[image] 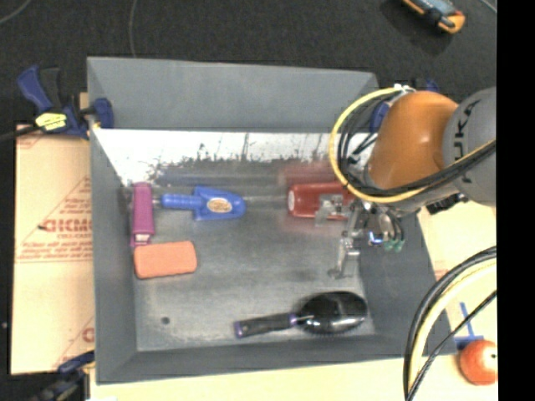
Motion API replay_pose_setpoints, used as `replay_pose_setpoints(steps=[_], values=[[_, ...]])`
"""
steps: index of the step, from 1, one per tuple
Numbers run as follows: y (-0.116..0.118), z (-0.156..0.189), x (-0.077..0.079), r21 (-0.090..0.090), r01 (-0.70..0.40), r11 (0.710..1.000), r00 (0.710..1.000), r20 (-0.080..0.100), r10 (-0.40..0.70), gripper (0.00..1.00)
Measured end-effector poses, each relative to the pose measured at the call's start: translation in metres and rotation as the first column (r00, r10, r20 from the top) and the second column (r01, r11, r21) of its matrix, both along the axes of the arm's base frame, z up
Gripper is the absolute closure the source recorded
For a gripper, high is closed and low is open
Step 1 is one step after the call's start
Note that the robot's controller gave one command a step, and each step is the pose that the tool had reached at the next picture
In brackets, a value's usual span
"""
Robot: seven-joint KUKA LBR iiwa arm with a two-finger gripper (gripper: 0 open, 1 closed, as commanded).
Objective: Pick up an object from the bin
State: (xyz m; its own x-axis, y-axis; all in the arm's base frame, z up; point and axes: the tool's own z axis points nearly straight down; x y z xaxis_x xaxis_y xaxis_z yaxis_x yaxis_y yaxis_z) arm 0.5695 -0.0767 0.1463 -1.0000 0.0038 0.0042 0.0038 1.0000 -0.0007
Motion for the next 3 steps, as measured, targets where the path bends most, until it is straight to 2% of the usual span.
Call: replay_pose_setpoints(steps=[1,2,3], values=[[0.0,0.005,0.002,-0.001,-0.003,1.0,1.0,0.008,0.003,0.0],[-0.003,-0.071,-0.049,-0.006,-0.172,0.985,0.985,0.023,0.172,0.0],[-0.004,-0.023,-0.056,-0.007,-0.254,0.967,0.967,0.018,0.254,0.0]])
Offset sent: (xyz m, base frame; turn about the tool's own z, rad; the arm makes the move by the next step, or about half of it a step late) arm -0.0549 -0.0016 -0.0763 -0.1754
